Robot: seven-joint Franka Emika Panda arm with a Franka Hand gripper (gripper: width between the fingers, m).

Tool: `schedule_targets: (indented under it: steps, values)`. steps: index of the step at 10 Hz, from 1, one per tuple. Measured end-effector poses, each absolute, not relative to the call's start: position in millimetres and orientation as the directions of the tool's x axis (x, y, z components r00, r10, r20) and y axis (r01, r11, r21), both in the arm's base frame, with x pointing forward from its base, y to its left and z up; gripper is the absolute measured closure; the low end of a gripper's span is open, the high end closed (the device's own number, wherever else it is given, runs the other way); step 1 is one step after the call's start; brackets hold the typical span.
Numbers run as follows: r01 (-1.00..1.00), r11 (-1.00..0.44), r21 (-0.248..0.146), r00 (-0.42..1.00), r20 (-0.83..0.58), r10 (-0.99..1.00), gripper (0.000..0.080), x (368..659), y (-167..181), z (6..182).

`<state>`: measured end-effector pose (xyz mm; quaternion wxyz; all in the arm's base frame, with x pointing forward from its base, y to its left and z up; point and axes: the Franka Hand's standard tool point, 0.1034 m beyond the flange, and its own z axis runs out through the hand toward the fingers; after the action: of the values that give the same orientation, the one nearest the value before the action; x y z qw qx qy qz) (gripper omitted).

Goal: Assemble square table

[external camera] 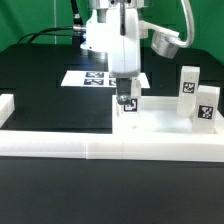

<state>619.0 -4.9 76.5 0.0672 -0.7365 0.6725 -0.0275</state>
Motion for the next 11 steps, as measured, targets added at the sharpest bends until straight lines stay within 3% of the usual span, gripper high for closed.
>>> schedule_targets:
  steps: [2,6,9,11]
  values:
    - [-0.927,-0.340,-0.160,0.345,-0.005,-0.939,0.0157,612.7,5.6,74.4]
    - [-0.810,-0.566,-0.153,0.567,0.036,-0.823,0.0151,607.8,6.0,73.8]
    - [-0.504,-0.856,-0.116,0.850,0.111,-0.515,0.0151,608.8,4.7,74.8]
    - [-0.307,-0.947,-0.091,0.937,0.144,-0.318,0.0151,607.9,5.9,79.5]
